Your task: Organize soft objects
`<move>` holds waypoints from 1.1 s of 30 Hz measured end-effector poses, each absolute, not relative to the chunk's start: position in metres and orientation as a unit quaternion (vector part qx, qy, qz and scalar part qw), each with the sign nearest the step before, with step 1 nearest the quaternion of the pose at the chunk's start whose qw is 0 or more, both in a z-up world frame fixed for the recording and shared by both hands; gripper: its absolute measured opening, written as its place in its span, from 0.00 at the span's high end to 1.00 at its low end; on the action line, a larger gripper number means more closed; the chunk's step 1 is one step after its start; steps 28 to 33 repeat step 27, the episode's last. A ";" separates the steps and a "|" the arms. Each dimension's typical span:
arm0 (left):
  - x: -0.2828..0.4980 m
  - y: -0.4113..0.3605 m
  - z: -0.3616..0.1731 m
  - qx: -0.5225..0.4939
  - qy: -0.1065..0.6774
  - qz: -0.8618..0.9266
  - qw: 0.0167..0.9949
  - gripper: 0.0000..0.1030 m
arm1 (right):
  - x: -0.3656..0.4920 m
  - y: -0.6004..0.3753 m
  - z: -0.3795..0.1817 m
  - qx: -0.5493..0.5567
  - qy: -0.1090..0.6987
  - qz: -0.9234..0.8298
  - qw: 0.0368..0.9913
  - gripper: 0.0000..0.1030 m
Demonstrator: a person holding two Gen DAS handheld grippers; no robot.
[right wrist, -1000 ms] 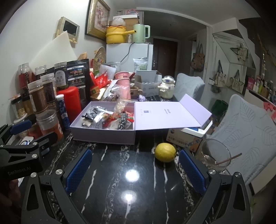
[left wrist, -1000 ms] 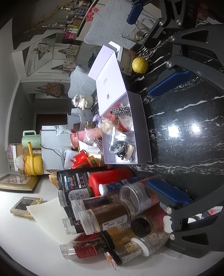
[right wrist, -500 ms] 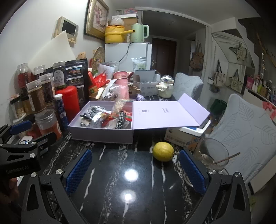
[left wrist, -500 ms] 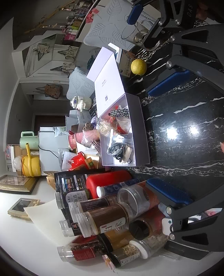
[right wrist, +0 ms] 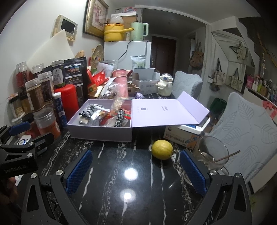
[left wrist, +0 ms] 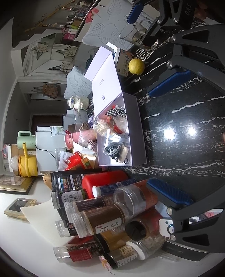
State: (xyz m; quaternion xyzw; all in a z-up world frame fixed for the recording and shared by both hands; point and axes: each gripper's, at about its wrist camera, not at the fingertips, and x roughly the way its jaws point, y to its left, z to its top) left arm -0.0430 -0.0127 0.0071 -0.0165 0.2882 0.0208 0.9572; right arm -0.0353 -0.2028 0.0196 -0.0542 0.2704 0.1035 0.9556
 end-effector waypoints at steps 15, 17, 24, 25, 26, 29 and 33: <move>-0.039 -0.011 0.004 -0.017 0.302 0.022 0.953 0.05 | -0.031 -0.203 0.013 -0.052 0.283 0.104 0.952 0.01; -0.038 -0.012 0.004 -0.014 0.303 0.025 0.953 0.05 | -0.029 -0.203 0.013 -0.052 0.284 0.104 0.952 0.01; -0.033 -0.011 0.001 -0.011 0.310 0.031 0.950 0.05 | -0.025 -0.204 0.009 -0.049 0.289 0.103 0.950 0.01; -0.031 -0.011 0.000 -0.011 0.313 0.030 0.949 0.05 | -0.024 -0.204 0.009 -0.049 0.291 0.103 0.950 0.01; -0.030 -0.010 -0.001 -0.012 0.315 0.030 0.948 0.05 | -0.023 -0.204 0.008 -0.049 0.292 0.103 0.950 0.01; -0.029 -0.010 -0.002 -0.012 0.318 0.031 0.947 0.05 | -0.023 -0.204 0.008 -0.049 0.293 0.103 0.949 0.01; -0.029 -0.010 -0.002 -0.012 0.318 0.031 0.947 0.05 | -0.023 -0.204 0.008 -0.049 0.293 0.103 0.949 0.01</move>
